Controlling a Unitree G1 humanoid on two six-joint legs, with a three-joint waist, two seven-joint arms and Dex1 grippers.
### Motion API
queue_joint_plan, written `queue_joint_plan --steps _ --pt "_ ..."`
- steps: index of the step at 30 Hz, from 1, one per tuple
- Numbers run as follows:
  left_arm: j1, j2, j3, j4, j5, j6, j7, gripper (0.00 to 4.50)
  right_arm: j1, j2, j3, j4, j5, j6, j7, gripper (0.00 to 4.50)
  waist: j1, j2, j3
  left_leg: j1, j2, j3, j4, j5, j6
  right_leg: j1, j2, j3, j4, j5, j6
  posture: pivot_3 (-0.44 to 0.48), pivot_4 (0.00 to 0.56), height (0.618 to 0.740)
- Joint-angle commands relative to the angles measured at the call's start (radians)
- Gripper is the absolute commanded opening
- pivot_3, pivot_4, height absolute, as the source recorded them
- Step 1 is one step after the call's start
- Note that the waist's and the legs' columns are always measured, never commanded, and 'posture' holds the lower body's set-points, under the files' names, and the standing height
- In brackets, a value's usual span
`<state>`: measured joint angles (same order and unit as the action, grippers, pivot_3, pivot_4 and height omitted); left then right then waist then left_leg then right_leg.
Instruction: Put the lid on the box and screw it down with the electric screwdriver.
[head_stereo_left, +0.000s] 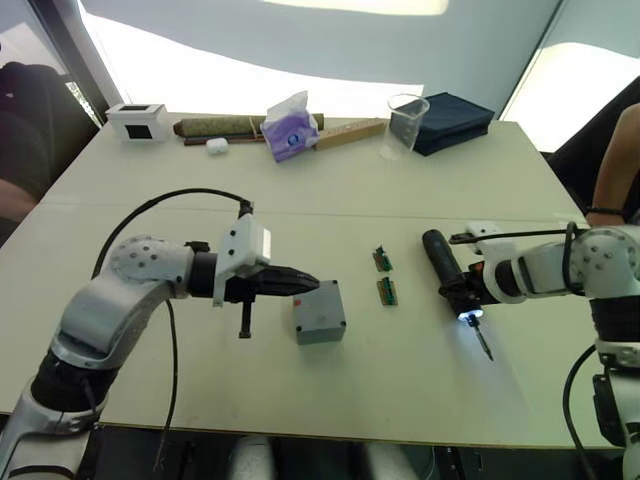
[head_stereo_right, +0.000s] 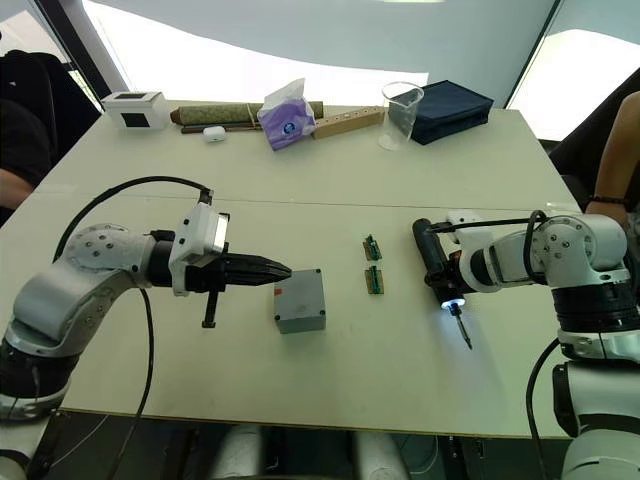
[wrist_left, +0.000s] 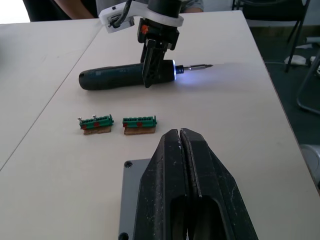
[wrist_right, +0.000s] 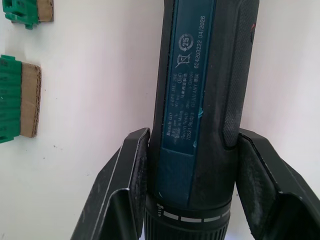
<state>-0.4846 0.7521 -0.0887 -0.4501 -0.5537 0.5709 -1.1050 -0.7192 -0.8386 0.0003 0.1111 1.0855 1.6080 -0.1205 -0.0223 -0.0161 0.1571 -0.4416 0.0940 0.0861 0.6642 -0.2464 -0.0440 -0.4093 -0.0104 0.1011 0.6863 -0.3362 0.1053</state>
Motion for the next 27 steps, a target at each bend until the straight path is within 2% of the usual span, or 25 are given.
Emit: queue_joint_plan --steps 1,4,9,14,17,19,21,22,26,27 --pt "0.002 0.025 0.045 -0.048 -0.024 0.024 0.022 0.0 -0.036 0.002 -0.031 -0.079 0.039 0.006 0.0 3.51 0.001 0.0 0.0 0.0 0.0 0.0 0.0 0.0 0.0 0.0 0.0 0.0 0.0 0.0 0.0 0.0 0.15 0.721" --pt "0.008 0.039 0.056 -0.054 -0.034 0.038 0.032 0.0 -0.06 -0.032 -0.041 -0.146 0.061 0.006 0.018 4.45 0.002 0.001 0.001 -0.001 0.0 0.0 -0.001 0.0 0.0 -0.001 0.0 0.0 0.0 0.0 0.0 0.0 0.15 0.721" --pt "0.023 0.06 0.07 -0.046 -0.03 0.039 0.044 0.0 -0.106 -0.082 -0.036 -0.268 0.007 0.006 0.098 4.45 0.005 0.002 0.001 -0.002 0.0 0.0 -0.001 0.0 0.0 -0.002 0.0 0.0 0.0 0.0 0.0 0.0 0.15 0.721" --pt "0.036 0.072 0.083 -0.025 -0.017 0.037 0.067 0.0 -0.131 -0.054 -0.079 -0.353 -0.012 -0.086 0.22 4.45 0.005 0.002 0.001 -0.002 0.0 0.0 -0.001 0.0 0.0 -0.002 0.0 0.0 0.0 0.0 0.0 0.0 0.15 0.721" --pt "0.067 0.091 0.089 -0.011 0.012 0.015 0.074 0.0 -0.109 0.003 -0.126 -0.451 0.024 -0.189 0.317 3.76 0.003 0.002 0.001 -0.002 0.0 0.0 -0.001 0.0 0.0 -0.002 0.0 0.0 0.0 0.0 0.0 0.0 0.15 0.721" --pt "0.095 0.106 0.086 0.008 0.046 -0.013 0.073 0.0 -0.07 0.026 -0.128 -0.512 0.015 -0.232 0.347 3.12 0.002 0.002 0.001 -0.001 0.0 0.0 -0.002 0.0 0.0 -0.002 0.0 0.0 0.0 0.0 0.0 0.0 0.15 0.721" --pt "0.125 0.115 0.088 0.016 0.056 -0.028 0.064 0.0 -0.007 0.028 -0.091 -0.583 -0.045 -0.304 0.387 2.27 0.006 0.001 0.001 -0.001 0.0 -0.001 -0.002 0.0 0.0 -0.002 0.0 -0.001 0.0 0.0 0.0 0.0 0.15 0.721" --pt "0.137 0.112 0.091 0.018 0.057 -0.029 0.066 0.0 0.021 0.03 -0.077 -0.606 -0.071 -0.334 0.399 1.98 0.009 0.001 0.001 -0.002 0.0 -0.001 -0.002 0.0 0.0 -0.002 0.0 -0.001 0.0 0.0 0.0 0.0 0.15 0.721" --pt "0.184 0.094 0.076 0.041 0.099 -0.061 0.093 0.0 0.125 0.04 -0.016 -0.666 -0.176 -0.454 0.446 0.2 0.009 0.001 0.001 -0.002 0.0 0.0 0.0 0.0 0.0 -0.001 -0.002 -0.002 -0.001 0.0 0.0 0.0 0.15 0.721" --pt "0.198 0.09 0.07 0.043 0.107 -0.068 0.097 0.0 0.153 0.04 0.005 -0.681 -0.211 -0.495 0.465 0.04 0.008 0.001 0.001 -0.002 0.0 0.0 0.0 0.0 0.0 -0.001 -0.002 -0.002 -0.001 0.0 0.0 0.0 0.15 0.721"
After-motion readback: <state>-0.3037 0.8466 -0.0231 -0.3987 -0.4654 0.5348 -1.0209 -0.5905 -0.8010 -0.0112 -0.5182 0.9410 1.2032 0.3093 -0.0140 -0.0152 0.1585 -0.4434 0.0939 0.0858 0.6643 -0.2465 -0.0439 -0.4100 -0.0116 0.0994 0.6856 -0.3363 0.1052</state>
